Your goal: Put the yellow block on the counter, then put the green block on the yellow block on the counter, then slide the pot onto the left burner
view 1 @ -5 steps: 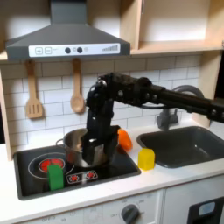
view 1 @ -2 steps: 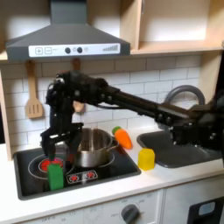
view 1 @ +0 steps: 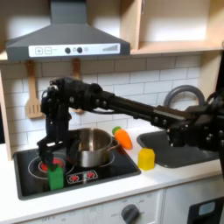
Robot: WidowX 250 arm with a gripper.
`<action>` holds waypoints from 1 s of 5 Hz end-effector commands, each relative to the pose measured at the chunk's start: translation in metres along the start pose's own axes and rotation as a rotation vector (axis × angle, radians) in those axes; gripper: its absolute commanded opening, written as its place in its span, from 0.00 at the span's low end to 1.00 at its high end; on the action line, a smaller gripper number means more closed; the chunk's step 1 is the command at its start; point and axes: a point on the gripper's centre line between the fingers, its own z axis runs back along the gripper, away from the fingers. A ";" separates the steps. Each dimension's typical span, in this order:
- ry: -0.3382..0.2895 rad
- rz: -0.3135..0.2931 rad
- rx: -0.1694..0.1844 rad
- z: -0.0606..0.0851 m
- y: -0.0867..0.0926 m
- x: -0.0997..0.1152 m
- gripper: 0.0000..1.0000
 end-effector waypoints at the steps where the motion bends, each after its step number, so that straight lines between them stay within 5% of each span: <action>1: 0.044 -0.010 -0.010 -0.011 -0.005 -0.021 1.00; 5: 0.012 0.051 0.001 0.004 0.013 -0.001 1.00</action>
